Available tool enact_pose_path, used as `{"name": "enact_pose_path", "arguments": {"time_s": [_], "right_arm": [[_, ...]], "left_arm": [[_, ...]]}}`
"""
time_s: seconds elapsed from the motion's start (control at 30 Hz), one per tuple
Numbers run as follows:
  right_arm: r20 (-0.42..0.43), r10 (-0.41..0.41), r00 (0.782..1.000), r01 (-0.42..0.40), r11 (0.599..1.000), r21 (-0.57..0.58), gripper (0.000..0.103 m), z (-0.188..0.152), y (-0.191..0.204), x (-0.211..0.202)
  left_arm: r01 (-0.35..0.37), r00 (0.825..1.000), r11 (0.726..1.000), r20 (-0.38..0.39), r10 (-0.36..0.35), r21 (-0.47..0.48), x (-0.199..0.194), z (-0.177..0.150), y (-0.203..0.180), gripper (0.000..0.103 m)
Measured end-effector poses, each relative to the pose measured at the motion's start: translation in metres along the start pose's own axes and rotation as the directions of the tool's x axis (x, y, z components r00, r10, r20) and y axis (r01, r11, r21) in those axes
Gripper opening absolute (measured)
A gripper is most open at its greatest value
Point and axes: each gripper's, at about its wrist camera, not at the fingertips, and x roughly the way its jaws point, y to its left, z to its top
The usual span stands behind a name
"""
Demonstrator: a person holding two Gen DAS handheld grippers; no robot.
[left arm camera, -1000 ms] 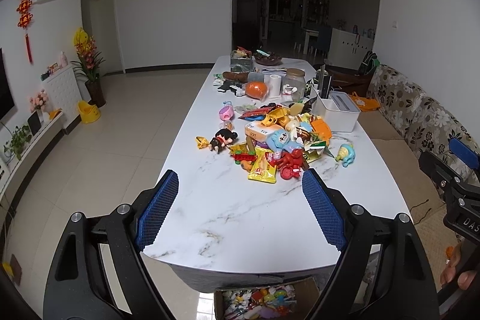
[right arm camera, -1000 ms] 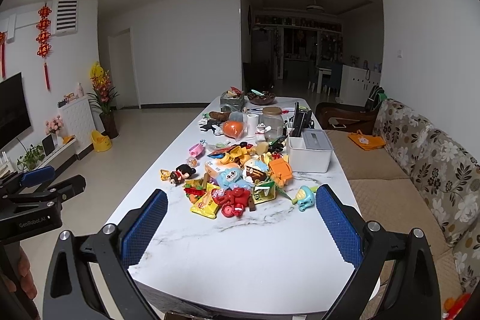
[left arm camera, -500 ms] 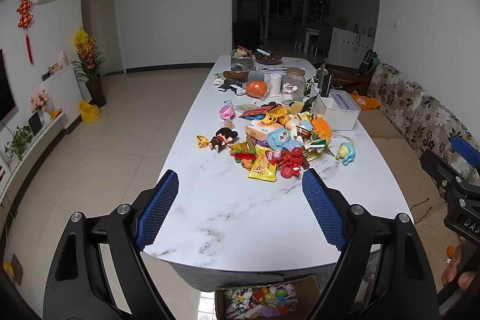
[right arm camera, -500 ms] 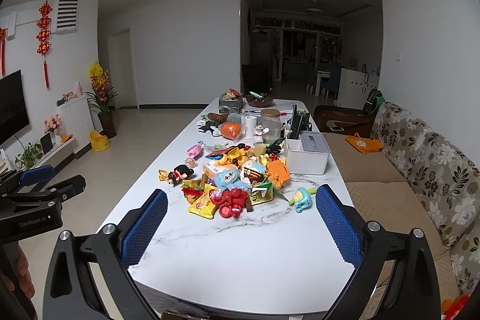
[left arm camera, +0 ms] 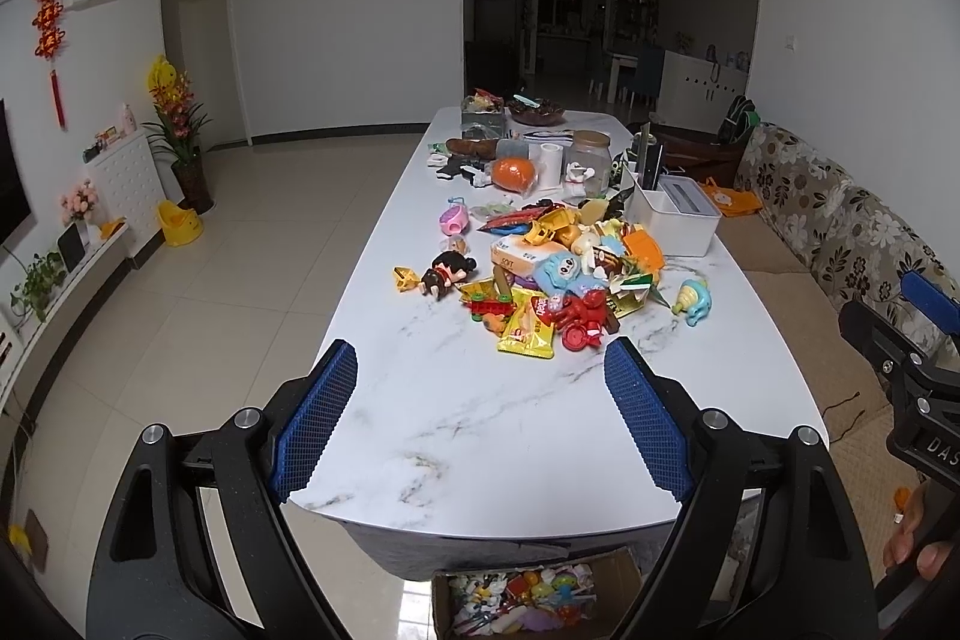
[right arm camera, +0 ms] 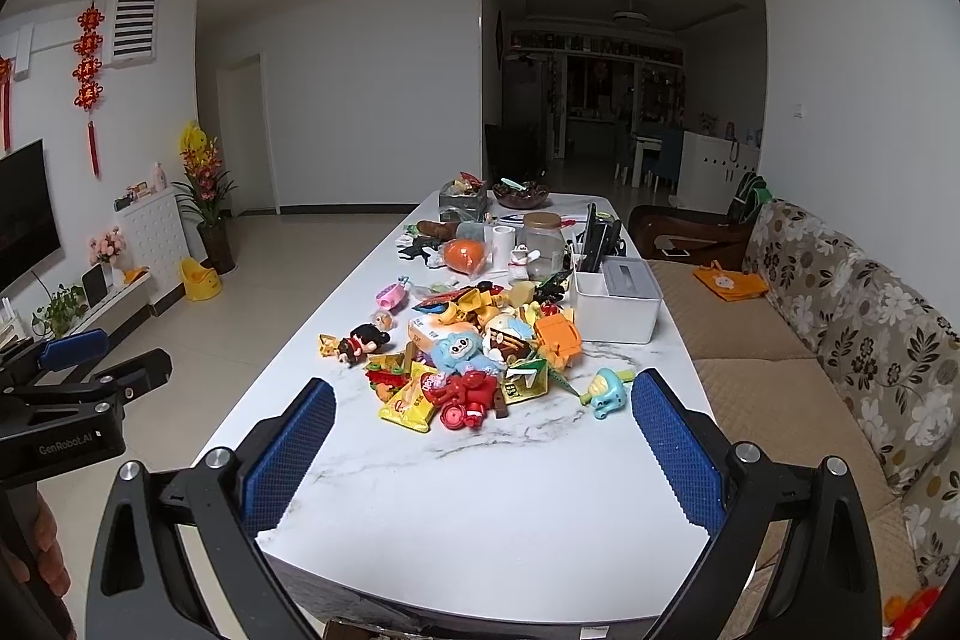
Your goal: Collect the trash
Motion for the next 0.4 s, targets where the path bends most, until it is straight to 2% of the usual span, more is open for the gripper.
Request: {"name": "enact_pose_path", "arguments": {"time_s": [0.2, 0.27, 0.4], "right_arm": [[0.002, 0.001, 1.000, -0.001, 1.000, -0.003, 0.098, 0.0002, -0.0002, 0.0001], [0.001, 0.002, 1.000, -0.002, 1.000, -0.003, 0.098, 0.0007, -0.0002, 0.0004], [0.000, 0.000, 1.000, 0.000, 1.000, -0.004, 0.098, -0.0003, 0.0003, -0.0002]], "left_arm": [[-0.002, 1.000, 1.000, -0.006, 0.002, -0.002, -0.0015, -0.0027, 0.0019, 0.083], [-0.004, 1.000, 1.000, -0.007, 0.004, -0.003, -0.0015, -0.0018, 0.0030, 0.090], [-0.005, 1.000, 1.000, -0.003, 0.005, 0.002, -0.0044, -0.0022, 0.0037, 0.090]]}}
